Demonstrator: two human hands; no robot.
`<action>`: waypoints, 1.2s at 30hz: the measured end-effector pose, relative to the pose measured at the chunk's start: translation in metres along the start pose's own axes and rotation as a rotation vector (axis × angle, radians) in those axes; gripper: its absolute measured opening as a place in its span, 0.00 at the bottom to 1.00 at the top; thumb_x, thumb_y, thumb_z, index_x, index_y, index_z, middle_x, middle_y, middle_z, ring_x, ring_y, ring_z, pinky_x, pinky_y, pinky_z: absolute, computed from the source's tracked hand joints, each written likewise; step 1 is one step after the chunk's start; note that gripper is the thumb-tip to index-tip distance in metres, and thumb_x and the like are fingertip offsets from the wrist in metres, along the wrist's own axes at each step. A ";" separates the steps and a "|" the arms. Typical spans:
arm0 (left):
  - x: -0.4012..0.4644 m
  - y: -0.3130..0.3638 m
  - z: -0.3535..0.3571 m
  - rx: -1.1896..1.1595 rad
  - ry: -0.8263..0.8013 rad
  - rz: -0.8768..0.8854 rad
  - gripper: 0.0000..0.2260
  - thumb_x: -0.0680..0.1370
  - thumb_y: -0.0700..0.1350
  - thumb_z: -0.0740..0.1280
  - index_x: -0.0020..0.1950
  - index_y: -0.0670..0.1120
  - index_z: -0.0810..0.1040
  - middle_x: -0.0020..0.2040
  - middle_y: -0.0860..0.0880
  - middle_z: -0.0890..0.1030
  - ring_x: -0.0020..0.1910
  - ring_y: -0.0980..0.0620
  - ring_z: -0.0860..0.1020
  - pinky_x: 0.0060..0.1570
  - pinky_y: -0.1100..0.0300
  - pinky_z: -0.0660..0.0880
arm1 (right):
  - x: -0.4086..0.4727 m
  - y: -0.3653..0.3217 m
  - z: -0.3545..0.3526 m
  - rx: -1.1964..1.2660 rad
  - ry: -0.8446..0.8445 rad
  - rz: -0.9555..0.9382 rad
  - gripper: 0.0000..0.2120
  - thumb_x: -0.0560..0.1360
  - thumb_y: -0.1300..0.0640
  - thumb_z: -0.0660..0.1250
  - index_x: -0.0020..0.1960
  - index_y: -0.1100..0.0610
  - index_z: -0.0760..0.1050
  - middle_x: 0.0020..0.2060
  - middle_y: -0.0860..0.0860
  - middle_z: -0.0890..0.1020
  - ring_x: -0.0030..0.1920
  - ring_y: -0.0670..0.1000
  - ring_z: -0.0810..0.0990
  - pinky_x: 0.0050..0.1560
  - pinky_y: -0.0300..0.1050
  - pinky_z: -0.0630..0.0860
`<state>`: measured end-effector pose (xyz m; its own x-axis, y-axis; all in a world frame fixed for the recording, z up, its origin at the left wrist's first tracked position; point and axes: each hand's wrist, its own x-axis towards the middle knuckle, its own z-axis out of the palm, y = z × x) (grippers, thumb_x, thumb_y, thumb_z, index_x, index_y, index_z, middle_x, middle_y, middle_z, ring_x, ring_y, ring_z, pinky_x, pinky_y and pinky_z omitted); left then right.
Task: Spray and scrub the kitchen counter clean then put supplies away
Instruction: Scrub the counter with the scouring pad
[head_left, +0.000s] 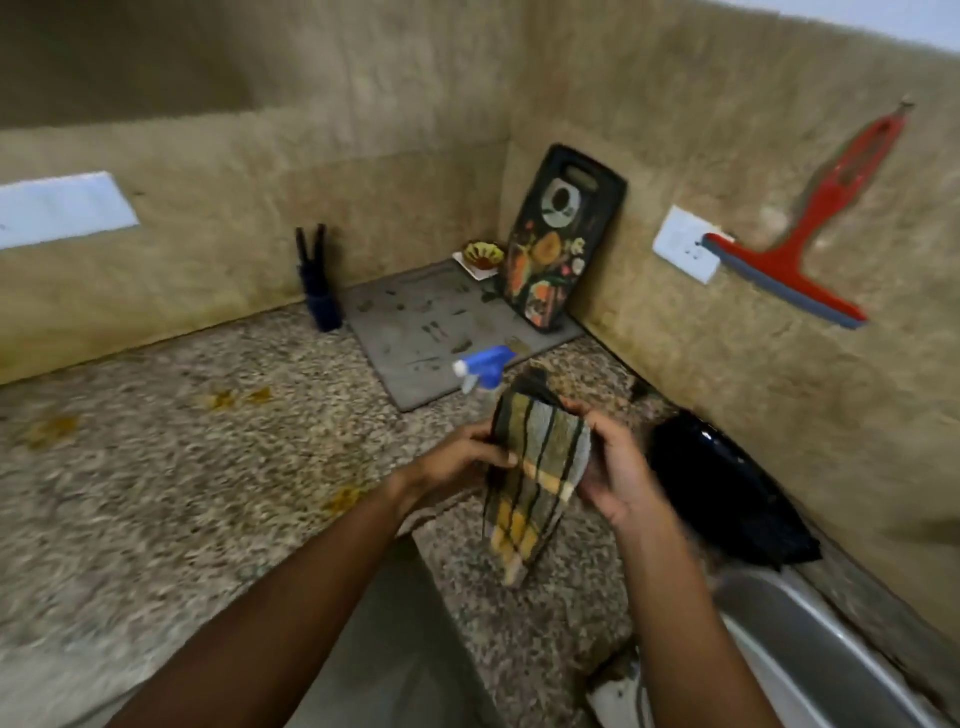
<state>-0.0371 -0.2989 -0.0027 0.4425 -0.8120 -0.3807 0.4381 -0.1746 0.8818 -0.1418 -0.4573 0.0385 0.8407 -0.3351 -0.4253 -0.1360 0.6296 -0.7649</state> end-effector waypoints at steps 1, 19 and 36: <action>-0.022 -0.005 -0.017 -0.025 0.024 -0.007 0.14 0.76 0.32 0.65 0.60 0.41 0.80 0.56 0.43 0.84 0.55 0.44 0.82 0.53 0.52 0.79 | -0.003 0.015 0.019 -0.026 0.004 0.029 0.15 0.80 0.57 0.57 0.56 0.63 0.79 0.51 0.60 0.85 0.50 0.57 0.84 0.55 0.52 0.79; -0.492 -0.119 -0.303 -0.086 0.930 0.061 0.14 0.81 0.50 0.64 0.67 0.49 0.72 0.56 0.46 0.81 0.52 0.46 0.81 0.47 0.52 0.79 | -0.127 0.352 0.440 -0.570 -0.293 0.488 0.16 0.76 0.58 0.67 0.62 0.63 0.78 0.47 0.61 0.85 0.47 0.58 0.83 0.44 0.53 0.78; -0.784 -0.286 -0.496 0.518 1.379 -0.508 0.26 0.76 0.36 0.59 0.75 0.43 0.63 0.71 0.38 0.70 0.67 0.39 0.72 0.63 0.49 0.72 | -0.194 0.672 0.633 -1.691 -0.900 -0.556 0.24 0.80 0.58 0.57 0.75 0.55 0.61 0.69 0.56 0.73 0.68 0.59 0.71 0.65 0.59 0.70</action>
<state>-0.1213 0.6637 -0.0946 0.8148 0.4596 -0.3535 0.5795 -0.6646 0.4717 -0.0646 0.4741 -0.0868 0.8584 0.5001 -0.1145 0.3727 -0.7612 -0.5306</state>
